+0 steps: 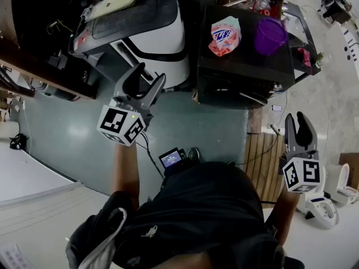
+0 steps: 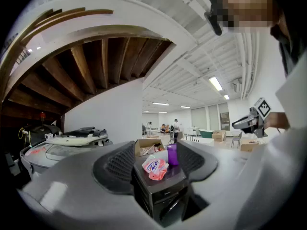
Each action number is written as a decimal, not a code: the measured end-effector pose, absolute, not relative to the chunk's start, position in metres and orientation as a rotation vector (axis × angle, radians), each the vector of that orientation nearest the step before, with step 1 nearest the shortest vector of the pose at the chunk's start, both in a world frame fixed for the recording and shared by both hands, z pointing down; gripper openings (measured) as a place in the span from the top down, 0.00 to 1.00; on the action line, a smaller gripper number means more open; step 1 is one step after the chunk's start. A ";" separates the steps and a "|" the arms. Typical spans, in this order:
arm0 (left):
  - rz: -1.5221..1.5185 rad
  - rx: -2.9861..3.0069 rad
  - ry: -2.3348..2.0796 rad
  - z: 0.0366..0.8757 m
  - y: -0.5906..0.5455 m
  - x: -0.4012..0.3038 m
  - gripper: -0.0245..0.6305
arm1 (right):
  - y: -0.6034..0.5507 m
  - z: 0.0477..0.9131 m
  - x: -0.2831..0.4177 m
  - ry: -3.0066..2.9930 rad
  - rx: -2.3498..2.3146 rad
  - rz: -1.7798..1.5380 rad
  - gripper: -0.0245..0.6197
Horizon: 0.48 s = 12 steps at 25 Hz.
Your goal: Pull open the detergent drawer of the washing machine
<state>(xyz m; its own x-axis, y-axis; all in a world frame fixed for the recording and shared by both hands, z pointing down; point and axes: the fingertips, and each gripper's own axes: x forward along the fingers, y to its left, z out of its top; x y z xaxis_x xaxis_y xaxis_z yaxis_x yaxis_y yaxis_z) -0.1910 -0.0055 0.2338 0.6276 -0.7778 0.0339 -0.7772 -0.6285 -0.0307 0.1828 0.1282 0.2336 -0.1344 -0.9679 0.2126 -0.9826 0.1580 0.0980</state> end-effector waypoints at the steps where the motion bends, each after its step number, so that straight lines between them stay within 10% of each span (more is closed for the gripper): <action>1: -0.068 -2.824 1.348 0.235 -0.006 -0.193 0.49 | 0.127 0.234 0.180 -2.207 1.899 0.095 0.79; 12: -0.063 -2.855 1.322 0.244 -0.013 -0.217 0.49 | 0.115 0.238 0.150 -2.200 1.898 0.105 0.79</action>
<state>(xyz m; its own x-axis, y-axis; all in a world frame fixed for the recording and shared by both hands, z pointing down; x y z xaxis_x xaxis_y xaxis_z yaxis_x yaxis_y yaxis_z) -0.2170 -0.0130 0.2440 0.6463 -0.7621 0.0386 -0.7624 -0.6470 -0.0122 0.1497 0.1153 0.2377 -0.1321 -0.9660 0.2221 -0.9828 0.1569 0.0977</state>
